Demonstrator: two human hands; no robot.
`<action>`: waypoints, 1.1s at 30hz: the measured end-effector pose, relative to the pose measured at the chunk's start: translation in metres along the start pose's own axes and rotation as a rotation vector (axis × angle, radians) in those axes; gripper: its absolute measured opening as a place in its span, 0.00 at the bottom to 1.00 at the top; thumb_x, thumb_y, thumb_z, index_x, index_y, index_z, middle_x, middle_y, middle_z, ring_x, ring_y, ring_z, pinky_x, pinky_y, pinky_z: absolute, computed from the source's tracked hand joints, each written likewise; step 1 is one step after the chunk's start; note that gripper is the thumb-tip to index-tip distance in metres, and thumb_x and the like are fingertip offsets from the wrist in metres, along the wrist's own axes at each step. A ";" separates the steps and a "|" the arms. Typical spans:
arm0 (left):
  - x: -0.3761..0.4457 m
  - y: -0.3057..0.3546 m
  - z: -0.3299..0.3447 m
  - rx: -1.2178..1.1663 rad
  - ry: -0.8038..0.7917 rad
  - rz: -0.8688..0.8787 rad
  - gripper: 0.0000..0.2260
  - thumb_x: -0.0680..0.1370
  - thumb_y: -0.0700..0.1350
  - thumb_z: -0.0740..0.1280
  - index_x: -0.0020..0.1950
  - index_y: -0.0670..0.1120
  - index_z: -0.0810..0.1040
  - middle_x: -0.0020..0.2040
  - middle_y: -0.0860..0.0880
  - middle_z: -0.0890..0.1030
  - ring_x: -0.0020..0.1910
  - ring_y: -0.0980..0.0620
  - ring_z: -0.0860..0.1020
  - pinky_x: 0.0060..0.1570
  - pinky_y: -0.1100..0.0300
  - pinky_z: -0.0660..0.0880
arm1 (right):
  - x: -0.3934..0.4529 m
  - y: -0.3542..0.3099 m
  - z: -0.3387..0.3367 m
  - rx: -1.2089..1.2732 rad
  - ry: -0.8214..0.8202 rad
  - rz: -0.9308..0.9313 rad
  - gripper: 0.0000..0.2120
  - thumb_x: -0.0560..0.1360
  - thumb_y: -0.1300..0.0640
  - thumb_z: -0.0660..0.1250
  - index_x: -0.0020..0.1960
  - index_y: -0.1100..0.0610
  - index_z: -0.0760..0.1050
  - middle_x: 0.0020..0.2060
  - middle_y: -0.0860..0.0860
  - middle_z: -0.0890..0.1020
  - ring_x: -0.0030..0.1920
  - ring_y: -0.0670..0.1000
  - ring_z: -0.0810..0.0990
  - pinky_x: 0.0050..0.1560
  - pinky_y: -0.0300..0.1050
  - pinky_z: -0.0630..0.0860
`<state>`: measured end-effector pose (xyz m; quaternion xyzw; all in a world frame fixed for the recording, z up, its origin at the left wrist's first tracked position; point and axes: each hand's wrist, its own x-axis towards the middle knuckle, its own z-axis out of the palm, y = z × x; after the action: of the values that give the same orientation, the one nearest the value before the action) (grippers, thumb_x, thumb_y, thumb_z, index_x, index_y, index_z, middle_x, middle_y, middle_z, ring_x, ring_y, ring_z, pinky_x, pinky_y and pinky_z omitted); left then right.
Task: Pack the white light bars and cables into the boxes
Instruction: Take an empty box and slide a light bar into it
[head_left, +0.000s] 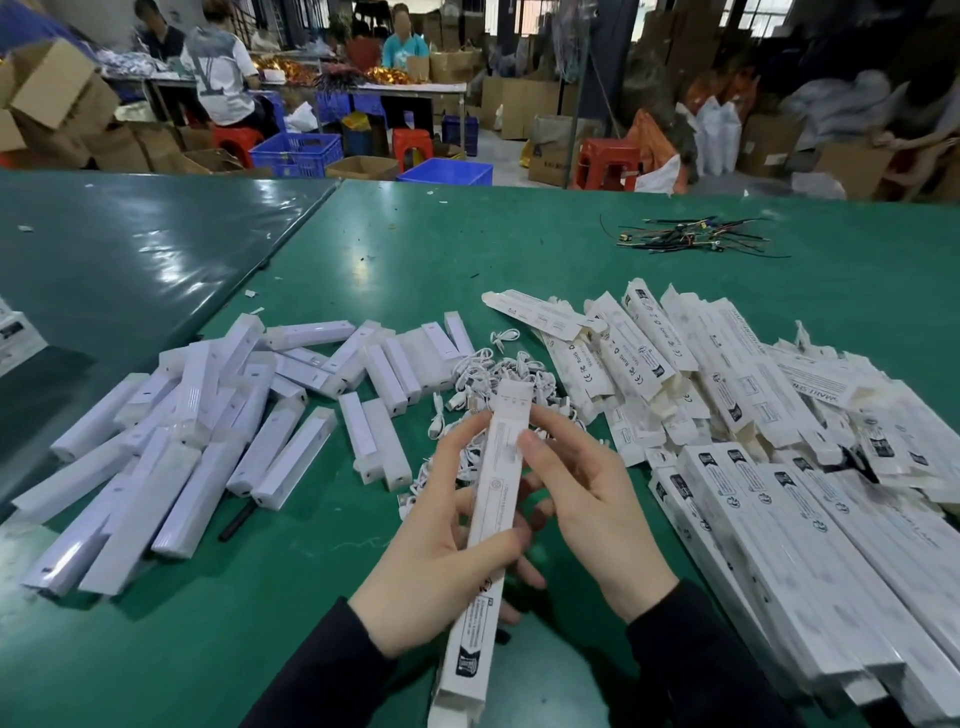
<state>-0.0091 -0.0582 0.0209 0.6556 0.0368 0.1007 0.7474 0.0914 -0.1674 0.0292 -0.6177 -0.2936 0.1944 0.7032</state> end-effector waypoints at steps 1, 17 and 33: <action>0.000 0.001 0.001 -0.020 -0.008 -0.011 0.36 0.73 0.36 0.68 0.62 0.77 0.64 0.41 0.50 0.82 0.40 0.36 0.84 0.30 0.49 0.81 | 0.000 -0.001 -0.001 0.010 0.008 0.003 0.11 0.79 0.54 0.66 0.58 0.42 0.80 0.41 0.53 0.84 0.35 0.44 0.80 0.32 0.36 0.74; -0.001 0.006 -0.004 -0.187 -0.109 -0.107 0.20 0.70 0.41 0.68 0.51 0.66 0.70 0.37 0.40 0.80 0.34 0.35 0.83 0.26 0.50 0.79 | -0.003 -0.004 0.001 0.039 -0.113 0.009 0.05 0.74 0.54 0.69 0.49 0.54 0.79 0.34 0.49 0.83 0.31 0.43 0.76 0.33 0.35 0.72; -0.002 0.005 0.001 -0.128 -0.112 -0.181 0.13 0.78 0.44 0.63 0.56 0.60 0.66 0.36 0.39 0.78 0.30 0.38 0.81 0.25 0.49 0.79 | -0.002 -0.001 0.003 0.005 0.048 0.024 0.09 0.74 0.58 0.73 0.53 0.48 0.81 0.44 0.48 0.85 0.42 0.47 0.83 0.40 0.36 0.77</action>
<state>-0.0113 -0.0593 0.0263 0.6050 0.0477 -0.0018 0.7948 0.0878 -0.1662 0.0303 -0.6241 -0.2686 0.1888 0.7090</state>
